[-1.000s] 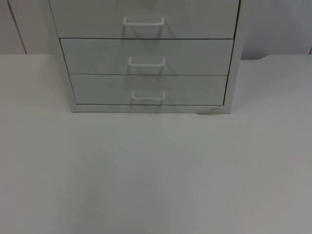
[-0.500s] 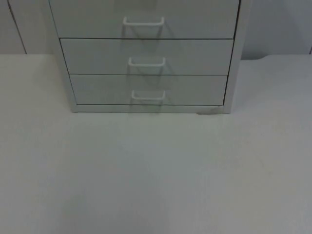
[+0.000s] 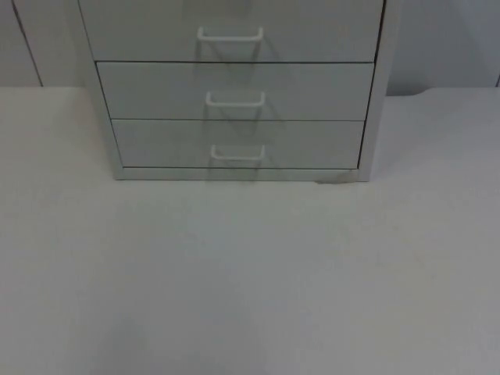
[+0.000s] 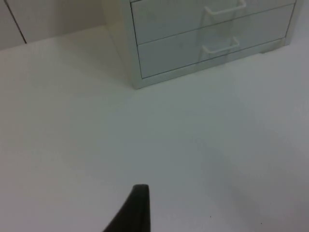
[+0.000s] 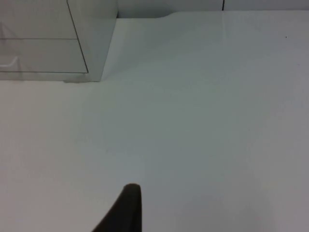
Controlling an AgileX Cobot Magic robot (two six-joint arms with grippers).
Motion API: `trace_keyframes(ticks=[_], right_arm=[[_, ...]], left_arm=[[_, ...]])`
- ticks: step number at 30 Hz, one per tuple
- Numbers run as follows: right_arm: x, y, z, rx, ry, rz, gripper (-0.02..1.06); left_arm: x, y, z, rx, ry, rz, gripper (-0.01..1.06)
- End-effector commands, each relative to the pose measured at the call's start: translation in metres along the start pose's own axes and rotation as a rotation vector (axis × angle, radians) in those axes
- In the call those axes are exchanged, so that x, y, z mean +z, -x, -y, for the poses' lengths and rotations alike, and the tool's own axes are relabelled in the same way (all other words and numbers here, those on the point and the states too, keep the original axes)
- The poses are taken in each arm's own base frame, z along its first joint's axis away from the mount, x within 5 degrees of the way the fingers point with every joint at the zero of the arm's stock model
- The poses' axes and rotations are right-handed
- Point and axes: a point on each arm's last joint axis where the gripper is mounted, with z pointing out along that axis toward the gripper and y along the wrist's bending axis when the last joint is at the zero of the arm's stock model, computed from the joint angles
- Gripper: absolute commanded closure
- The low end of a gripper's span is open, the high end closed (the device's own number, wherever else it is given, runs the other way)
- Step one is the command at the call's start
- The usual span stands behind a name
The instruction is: Open the drawer with the left hand, place the block into the drawer with the right hand, then close the drawer with the left hand.
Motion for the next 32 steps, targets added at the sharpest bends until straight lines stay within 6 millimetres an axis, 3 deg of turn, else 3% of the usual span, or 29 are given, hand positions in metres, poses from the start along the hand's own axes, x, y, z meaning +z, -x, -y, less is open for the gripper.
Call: trace_keyframes(ticks=[1,19,24,29,32], right_arm=[[-0.0001,0.0004,-0.0003,-0.005,0.009,0.014,0.02],[-0.0001,0.0005,-0.0008,-0.001,0.015,0.014,0.02],[-0.0001,0.0005,-0.0008,-0.001,0.015,0.014,0.02],[-0.0001,0.0005,-0.0008,-0.001,0.015,0.014,0.02],[-0.0001,0.0005,-0.0008,-0.001,0.015,0.014,0.02]], left_arm=[[0.0007,-0.0017,0.0008,0.0,-0.012,-0.006,0.0],[0.0007,-0.0017,0.0016,0.01,-0.015,-0.006,0.0],[0.0006,-0.0017,0.0014,-0.05,0.116,-0.01,0.0],[0.0007,-0.0016,0.0028,-0.186,0.37,-0.018,0.0],[0.0008,-0.0016,0.003,-0.202,0.4,-0.019,0.0]])
